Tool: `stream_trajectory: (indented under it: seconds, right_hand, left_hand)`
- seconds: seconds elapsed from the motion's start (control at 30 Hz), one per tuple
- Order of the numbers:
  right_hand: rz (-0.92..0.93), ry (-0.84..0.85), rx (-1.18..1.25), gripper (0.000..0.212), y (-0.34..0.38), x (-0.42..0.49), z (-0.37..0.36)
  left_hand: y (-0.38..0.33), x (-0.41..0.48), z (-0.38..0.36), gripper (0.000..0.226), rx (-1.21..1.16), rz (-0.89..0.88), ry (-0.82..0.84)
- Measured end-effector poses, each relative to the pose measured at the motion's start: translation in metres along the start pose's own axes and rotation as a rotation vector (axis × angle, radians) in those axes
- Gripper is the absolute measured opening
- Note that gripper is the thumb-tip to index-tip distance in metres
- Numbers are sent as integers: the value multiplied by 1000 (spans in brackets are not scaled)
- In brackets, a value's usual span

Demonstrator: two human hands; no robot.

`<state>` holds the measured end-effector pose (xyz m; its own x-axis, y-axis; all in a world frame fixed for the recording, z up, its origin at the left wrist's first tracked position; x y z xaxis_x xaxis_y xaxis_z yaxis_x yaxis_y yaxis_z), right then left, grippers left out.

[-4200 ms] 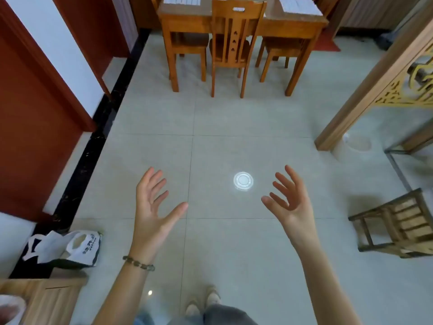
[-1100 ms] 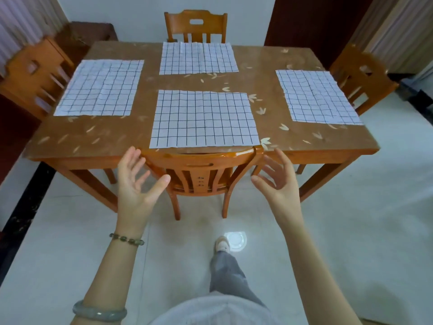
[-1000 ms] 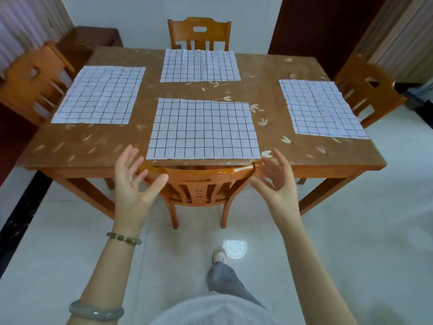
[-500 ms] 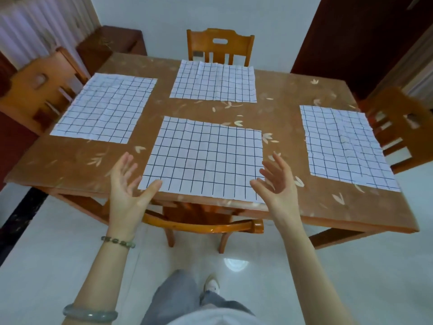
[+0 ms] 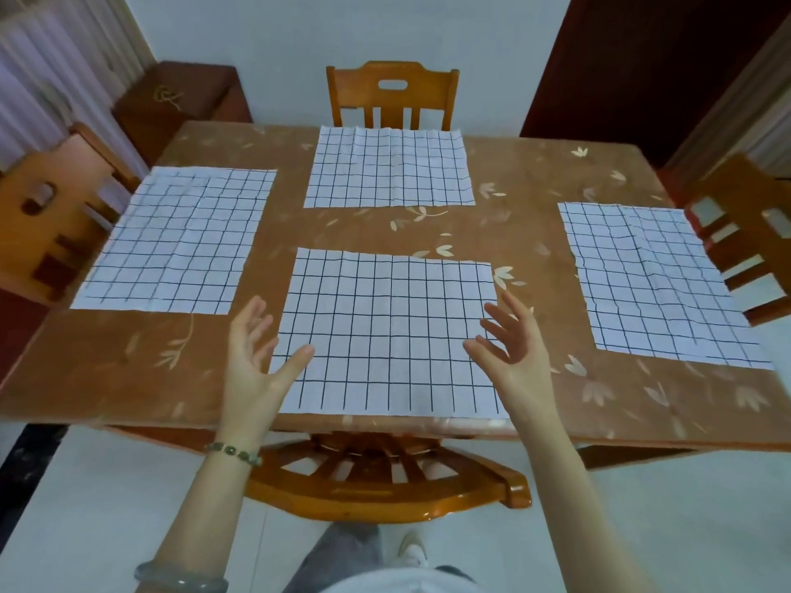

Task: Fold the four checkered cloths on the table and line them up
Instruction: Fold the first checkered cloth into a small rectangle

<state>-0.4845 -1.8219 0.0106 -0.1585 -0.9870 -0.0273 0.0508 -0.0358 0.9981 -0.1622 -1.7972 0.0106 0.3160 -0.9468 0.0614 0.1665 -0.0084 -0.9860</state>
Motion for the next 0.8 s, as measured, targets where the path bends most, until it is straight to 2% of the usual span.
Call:
stream_trajectory:
  seconds: [0.37, 0.57, 0.7, 0.8]
  right_hand:
    - [-51, -84, -49, 67, -15, 34, -26]
    - [-106, -76, -73, 61, -37, 51, -25]
    - [-170, -81, -180, 52, -67, 78, -9]
    - [-258, -104, -339, 38, -102, 102, 10]
  left_hand:
    - [42, 65, -11, 78, 30, 76, 164]
    - [74, 82, -14, 77, 73, 164, 186]
    - [116, 106, -17, 74, 230, 254, 218]
    - [157, 128, -14, 67, 458, 296, 250]
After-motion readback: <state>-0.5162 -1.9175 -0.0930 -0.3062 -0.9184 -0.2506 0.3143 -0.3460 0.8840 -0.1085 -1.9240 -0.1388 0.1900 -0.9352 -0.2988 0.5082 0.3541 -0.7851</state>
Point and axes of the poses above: each hand's wrist, its own x-axis towards the middle knuckle, its own z-axis out of the back of the hand, y = z × x, the point moved 10 cm from there along x, towards the middle knuckle, and after that the axes turned 1 degree about -y, right-handed, at the moved point
